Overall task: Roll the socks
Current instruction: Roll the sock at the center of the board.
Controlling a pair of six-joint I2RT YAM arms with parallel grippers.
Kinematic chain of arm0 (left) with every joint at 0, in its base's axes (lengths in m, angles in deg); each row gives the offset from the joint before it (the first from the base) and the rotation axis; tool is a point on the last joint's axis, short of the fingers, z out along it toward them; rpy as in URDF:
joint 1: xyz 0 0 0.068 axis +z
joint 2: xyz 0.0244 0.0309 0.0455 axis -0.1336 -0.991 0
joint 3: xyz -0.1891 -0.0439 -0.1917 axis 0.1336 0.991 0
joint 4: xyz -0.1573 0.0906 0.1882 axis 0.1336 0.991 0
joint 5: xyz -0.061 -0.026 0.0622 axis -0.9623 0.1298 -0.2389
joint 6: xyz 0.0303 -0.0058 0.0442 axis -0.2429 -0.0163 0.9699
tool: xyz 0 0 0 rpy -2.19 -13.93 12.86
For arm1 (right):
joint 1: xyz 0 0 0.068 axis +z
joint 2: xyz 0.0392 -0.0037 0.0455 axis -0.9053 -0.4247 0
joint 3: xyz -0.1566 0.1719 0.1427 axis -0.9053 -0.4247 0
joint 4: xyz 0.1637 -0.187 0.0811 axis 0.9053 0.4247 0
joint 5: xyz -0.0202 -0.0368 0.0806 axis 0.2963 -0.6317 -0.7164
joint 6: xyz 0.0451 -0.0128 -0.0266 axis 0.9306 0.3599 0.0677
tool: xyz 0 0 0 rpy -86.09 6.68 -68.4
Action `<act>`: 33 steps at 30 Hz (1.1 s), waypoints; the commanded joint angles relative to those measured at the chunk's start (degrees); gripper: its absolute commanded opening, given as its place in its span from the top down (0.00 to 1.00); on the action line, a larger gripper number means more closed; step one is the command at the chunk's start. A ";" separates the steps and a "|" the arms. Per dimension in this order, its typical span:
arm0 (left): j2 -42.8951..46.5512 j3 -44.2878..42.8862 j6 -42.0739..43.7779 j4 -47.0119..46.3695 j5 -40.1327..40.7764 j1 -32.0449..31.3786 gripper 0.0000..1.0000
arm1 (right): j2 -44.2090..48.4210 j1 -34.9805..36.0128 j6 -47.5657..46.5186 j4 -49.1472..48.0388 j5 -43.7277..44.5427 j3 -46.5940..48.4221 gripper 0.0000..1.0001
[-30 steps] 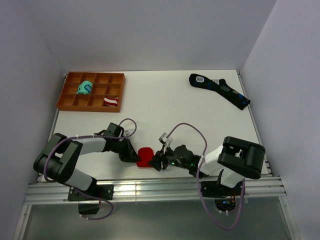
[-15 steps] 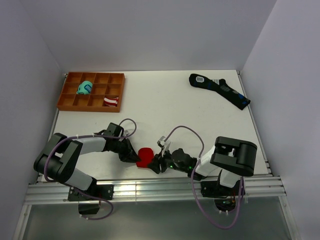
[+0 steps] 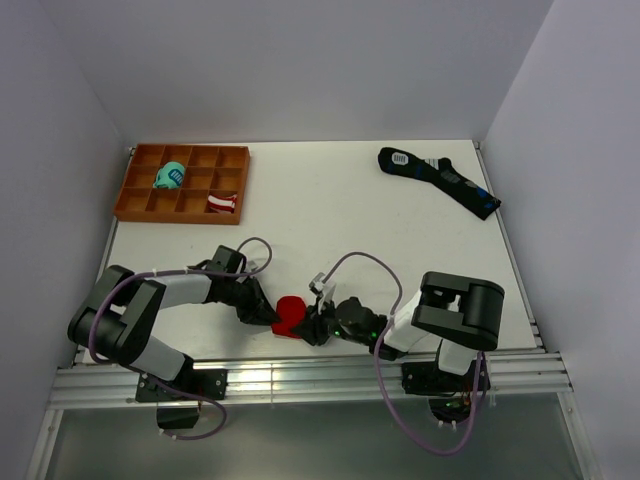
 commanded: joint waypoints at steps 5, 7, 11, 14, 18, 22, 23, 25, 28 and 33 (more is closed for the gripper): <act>-1.02 3.49 1.15 1.08 7.34 -0.19 1.00 | -1.97 -1.20 4.85 8.34 -3.17 2.16 0.83; -0.67 3.84 1.06 0.38 7.43 -0.19 1.00 | -1.71 -1.91 5.73 8.34 -4.57 1.72 0.88; -0.05 4.37 0.54 -0.33 8.83 -0.27 1.00 | -1.01 -3.93 7.13 10.79 -9.22 1.63 0.93; 1.17 4.63 -0.51 -0.85 10.23 -0.19 1.00 | -1.44 -5.16 8.62 12.29 -11.95 1.98 0.93; 4.95 5.33 -1.75 -1.12 11.99 -0.19 1.00 | -2.76 -7.53 10.39 15.02 -16.70 3.39 0.97; 8.47 5.42 -2.02 -0.33 14.46 -0.19 1.00 | -4.25 -10.96 12.14 18.96 -22.41 5.41 0.99; 9.26 5.51 -2.28 -0.42 14.63 -0.19 0.99 | -4.35 -11.58 12.23 20.98 -23.20 5.76 0.99; 10.84 5.69 -2.28 -0.77 15.16 -0.19 0.98 | -4.43 -12.72 13.02 22.66 -24.79 6.55 0.99; 12.34 5.95 -2.37 -1.03 16.04 -0.19 0.97 | -5.49 -14.92 14.42 26.00 -27.95 8.39 1.00; 16.81 7.61 -3.51 -2.87 17.97 -0.19 0.87 | -6.11 -17.82 14.35 33.65 -33.84 10.95 1.00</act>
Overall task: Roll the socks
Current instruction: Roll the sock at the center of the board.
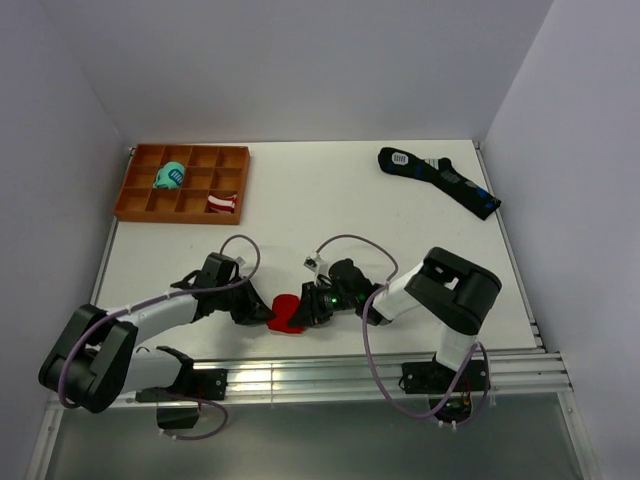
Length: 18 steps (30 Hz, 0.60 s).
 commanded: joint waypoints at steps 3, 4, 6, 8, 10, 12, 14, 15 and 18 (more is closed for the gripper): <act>6.31 3.58 -1.90 -3.80 8.54 0.38 0.75 | -1.91 -3.66 -1.52 19.65 -5.96 0.39 1.00; 7.20 4.02 -2.42 -4.60 8.98 0.29 0.73 | -1.82 -4.11 -2.66 21.06 -6.06 1.36 1.00; 9.56 5.25 -3.22 -6.18 10.47 0.12 0.64 | -2.08 -5.07 -3.98 25.37 -6.67 2.33 1.00; 11.07 5.87 -3.74 -7.41 11.26 -0.23 0.59 | -2.08 -5.60 -4.78 27.56 -7.64 3.12 1.00; 13.18 6.75 -3.57 -7.77 12.49 -1.11 0.58 | -2.69 -6.74 -5.39 29.50 -8.25 4.52 1.00; 15.29 7.71 -3.57 -11.19 13.54 -1.90 0.56 | -3.13 -7.18 -6.01 32.84 -8.34 5.66 1.00; 17.21 8.15 -3.05 -12.68 15.12 -3.83 0.53 | -3.49 -7.27 -6.89 36.52 -8.17 7.69 1.00; 17.49 8.42 -3.13 -13.47 15.83 -4.62 0.52 | -3.75 -7.27 -7.15 37.32 -8.43 8.74 1.00; 18.72 9.47 -3.05 -16.02 17.85 -7.61 0.51 | -4.63 -7.54 -7.76 40.93 -9.05 10.76 1.00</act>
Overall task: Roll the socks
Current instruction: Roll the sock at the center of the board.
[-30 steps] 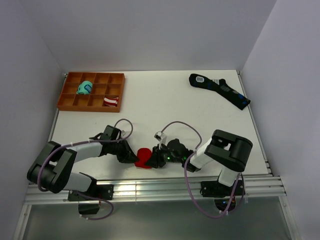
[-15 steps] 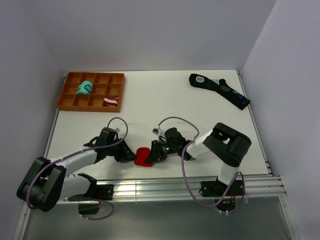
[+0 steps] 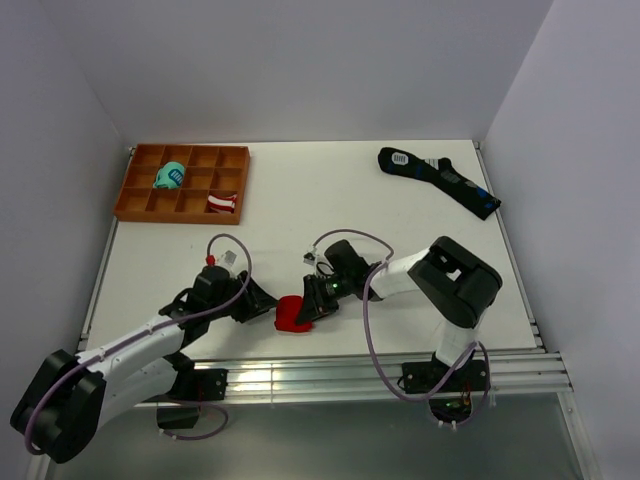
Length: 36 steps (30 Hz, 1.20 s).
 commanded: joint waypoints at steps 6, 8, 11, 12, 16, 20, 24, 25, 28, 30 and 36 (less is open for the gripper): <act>6.57 4.59 -0.07 -8.51 11.66 -9.16 0.50 | -5.62 -1.18 -4.56 18.61 2.77 2.71 1.00; 8.15 5.38 0.54 -9.55 12.72 -10.65 0.50 | -6.15 -1.44 -4.56 19.67 2.51 3.24 1.00; 9.21 6.53 1.33 -10.43 13.95 -12.06 0.50 | -6.68 -1.80 -4.56 20.81 2.16 4.30 1.00; 9.38 6.97 1.42 -10.78 14.04 -12.41 0.50 | -6.85 -1.97 -4.38 20.99 1.89 4.65 1.00; 10.88 7.94 2.91 -12.02 16.06 -15.22 0.50 | -7.56 -2.15 -4.38 22.40 1.37 5.53 1.00; 12.02 9.08 3.79 -13.42 16.94 -16.37 0.50 | -8.17 -2.24 -4.56 24.06 1.01 6.32 1.00; 11.23 9.87 4.93 -15.01 16.77 -16.98 0.50 | -8.44 -2.50 -4.82 25.12 0.57 7.29 1.00; 10.71 9.87 5.55 -15.18 16.68 -17.24 0.50 | -8.53 -2.59 -4.91 25.64 0.57 7.46 1.00; 9.48 9.96 6.25 -16.23 17.12 -18.56 0.50 | -8.96 -2.68 -5.17 26.61 0.75 8.25 1.00; 9.56 10.22 6.26 -16.50 17.64 -19.61 0.50 | -9.14 -2.68 -5.26 26.79 0.84 8.60 1.00; 10.79 12.15 7.05 -18.61 16.24 -20.50 0.49 | -9.76 -2.76 -5.44 27.14 1.10 8.96 1.00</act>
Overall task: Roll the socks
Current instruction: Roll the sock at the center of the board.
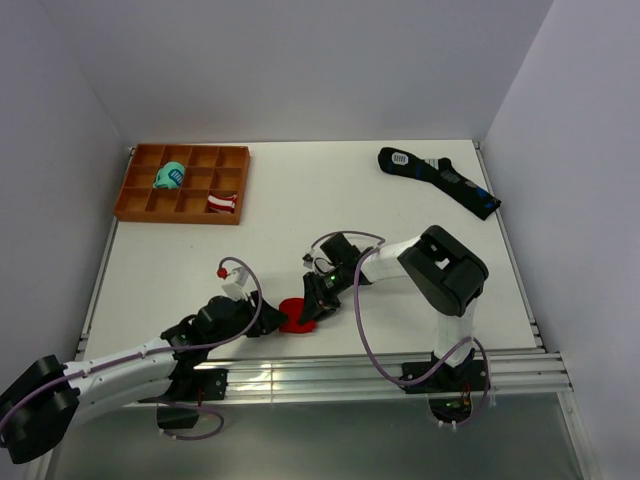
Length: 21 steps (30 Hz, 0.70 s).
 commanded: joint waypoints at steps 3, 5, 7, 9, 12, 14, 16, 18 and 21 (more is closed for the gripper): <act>1.13 1.91 2.35 -4.08 -0.26 -0.72 0.49 | -3.51 -0.10 -3.14 7.19 8.77 -1.40 1.00; 0.35 1.82 2.35 -3.99 -0.61 -0.81 0.50 | -3.51 -0.18 -3.05 7.10 8.77 -1.40 1.00; -0.27 1.64 2.09 -3.73 -0.79 -0.89 0.50 | -3.68 -0.18 -2.97 7.19 8.86 -1.32 1.00; -0.80 1.64 1.65 -3.72 -0.79 -1.33 0.50 | -3.77 -0.18 -3.05 7.28 8.86 -1.23 1.00; -1.42 1.56 1.38 -3.11 -0.09 -1.77 0.50 | -3.77 -0.18 -3.23 7.54 8.77 -1.05 1.00; -2.29 1.12 1.30 -3.02 0.26 -2.04 0.50 | -3.77 -0.18 -3.31 7.63 8.68 -1.05 1.00; -3.08 0.94 1.47 -3.28 0.61 -2.74 0.50 | -3.77 -0.19 -3.32 7.89 8.68 -0.96 1.00; -3.52 0.76 1.47 -3.37 0.96 -3.35 0.50 | -3.86 -0.27 -3.40 7.89 8.60 -0.88 1.00; -5.19 0.15 1.30 -3.11 1.40 -3.79 0.51 | -4.12 -0.19 -3.49 7.98 8.42 -0.70 1.00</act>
